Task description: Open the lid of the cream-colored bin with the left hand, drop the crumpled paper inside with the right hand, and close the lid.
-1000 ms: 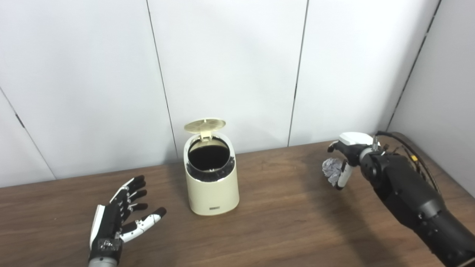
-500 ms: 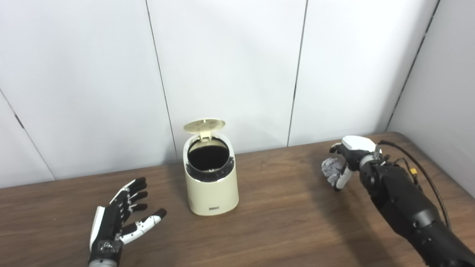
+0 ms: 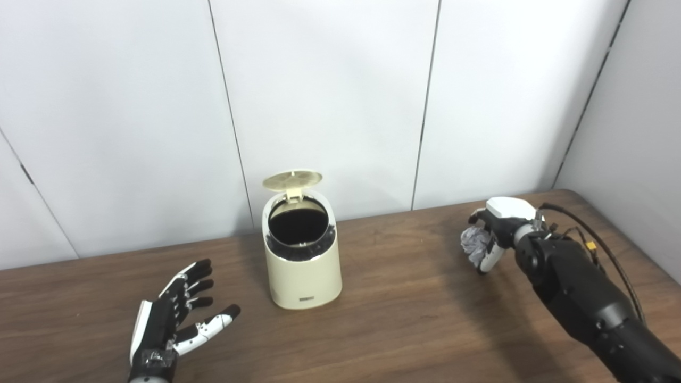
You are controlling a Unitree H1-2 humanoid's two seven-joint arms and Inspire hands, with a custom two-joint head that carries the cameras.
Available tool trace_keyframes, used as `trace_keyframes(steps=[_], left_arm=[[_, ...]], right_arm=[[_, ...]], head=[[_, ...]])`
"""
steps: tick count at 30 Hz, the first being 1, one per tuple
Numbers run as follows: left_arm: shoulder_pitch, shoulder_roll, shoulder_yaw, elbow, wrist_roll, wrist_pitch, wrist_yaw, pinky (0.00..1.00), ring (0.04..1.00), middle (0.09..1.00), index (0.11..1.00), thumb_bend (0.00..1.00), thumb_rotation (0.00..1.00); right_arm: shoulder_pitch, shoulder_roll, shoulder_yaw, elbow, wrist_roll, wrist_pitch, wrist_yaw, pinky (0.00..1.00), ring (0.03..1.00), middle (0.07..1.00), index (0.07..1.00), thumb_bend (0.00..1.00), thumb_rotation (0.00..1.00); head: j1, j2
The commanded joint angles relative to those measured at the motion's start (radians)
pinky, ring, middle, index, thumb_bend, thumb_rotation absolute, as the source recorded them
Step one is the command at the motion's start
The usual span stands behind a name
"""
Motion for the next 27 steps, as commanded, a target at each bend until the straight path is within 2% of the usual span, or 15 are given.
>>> trace_keyframes(steps=[1, 2, 5, 8, 9, 10, 12, 13, 15, 16, 18, 22, 24, 27], left_arm=[[-0.028, 0.001, 0.0, -0.04, 0.005, -0.008, 0.001, 0.71, 0.801, 0.839, 0.857, 0.71, 0.06], [-0.028, 0.001, 0.0, -0.041, 0.006, -0.005, 0.002, 0.72, 0.8, 0.838, 0.856, 0.71, 0.06], [-0.029, 0.001, 0.0, -0.046, 0.007, 0.002, 0.002, 0.71, 0.799, 0.836, 0.854, 0.72, 0.06], [-0.03, 0.002, 0.0, -0.045, 0.003, 0.001, 0.0, 0.71, 0.804, 0.84, 0.857, 0.71, 0.05], [-0.03, 0.001, 0.0, -0.044, 0.002, 0.002, 0.0, 0.71, 0.805, 0.84, 0.857, 0.71, 0.05], [-0.03, 0.001, 0.001, -0.044, 0.001, 0.002, 0.0, 0.72, 0.806, 0.84, 0.857, 0.71, 0.05], [-0.03, 0.001, 0.002, -0.044, -0.004, 0.002, -0.002, 0.72, 0.807, 0.839, 0.857, 0.72, 0.06], [-0.03, 0.001, 0.003, -0.043, -0.007, 0.001, -0.004, 0.72, 0.808, 0.839, 0.858, 0.72, 0.05], [-0.029, 0.002, 0.003, -0.043, -0.009, 0.0, -0.004, 0.71, 0.808, 0.84, 0.858, 0.71, 0.05], [-0.03, 0.002, 0.002, -0.043, -0.008, -0.001, -0.004, 0.7, 0.808, 0.841, 0.857, 0.71, 0.05], [-0.03, 0.005, 0.0, -0.042, -0.003, -0.002, -0.003, 0.72, 0.805, 0.837, 0.854, 0.71, 0.05], [-0.029, 0.006, -0.003, -0.047, 0.006, 0.004, -0.002, 0.73, 0.803, 0.835, 0.852, 0.72, 0.07], [-0.029, 0.006, -0.004, -0.044, 0.005, 0.001, -0.004, 0.7, 0.797, 0.834, 0.854, 0.71, 0.06], [-0.031, 0.007, -0.006, -0.04, 0.006, 0.0, -0.005, 0.7, 0.797, 0.835, 0.856, 0.72, 0.06]], right_arm=[[-0.042, -0.027, -0.002, -0.036, -0.009, 0.005, 0.01, 0.31, 0.499, 0.674, 0.818, 0.75, 0.05], [-0.042, -0.028, 0.0, -0.038, -0.009, 0.006, 0.014, 0.37, 0.571, 0.733, 0.816, 0.77, 0.06], [-0.046, -0.034, 0.009, -0.049, -0.01, 0.0, 0.024, 0.51, 0.699, 0.839, 0.808, 0.79, 0.07], [-0.052, -0.037, 0.021, -0.053, -0.02, -0.003, 0.037, 0.53, 0.717, 0.857, 0.802, 0.79, 0.07], [-0.054, -0.036, 0.023, -0.047, -0.016, -0.006, 0.034, 0.4, 0.573, 0.721, 0.801, 0.79, 0.06], [-0.055, -0.036, 0.023, -0.039, -0.009, -0.013, 0.027, 0.3, 0.446, 0.58, 0.804, 0.66, 0.02], [-0.052, -0.035, 0.017, -0.026, 0.011, -0.034, 0.006, 0.23, 0.362, 0.505, 0.795, 0.59, 0.01], [-0.051, -0.036, 0.017, -0.024, 0.016, -0.04, 0.002, 0.24, 0.389, 0.494, 0.785, 0.58, 0.0], [-0.049, -0.04, 0.019, -0.023, 0.019, -0.047, 0.004, 0.41, 0.58, 0.68, 0.769, 0.75, 0.06], [-0.049, -0.043, 0.022, -0.025, 0.018, -0.048, 0.009, 0.39, 0.551, 0.657, 0.766, 0.77, 0.06], [-0.049, -0.046, 0.029, -0.037, 0.009, -0.039, 0.027, 0.45, 0.626, 0.744, 0.765, 0.79, 0.09], [-0.047, -0.049, 0.027, -0.04, 0.019, -0.05, 0.023, 0.46, 0.646, 0.755, 0.756, 0.79, 0.08], [-0.048, -0.051, 0.024, -0.028, 0.028, -0.063, 0.014, 0.53, 0.7, 0.791, 0.75, 0.79, 0.08], [-0.043, -0.055, 0.013, -0.023, 0.056, -0.099, -0.007, 0.5, 0.671, 0.773, 0.738, 0.79, 0.06]], head=[[0.0, 0.0], [0.0, 0.0], [0.0, 0.008], [0.0, 0.008], [0.0, 0.008], [0.0, 0.008], [0.004, 0.014], [0.004, 0.015], [0.004, 0.018], [0.005, 0.02], [0.005, 0.02], [0.004, 0.022], [0.004, 0.022], [0.006, 0.028]])
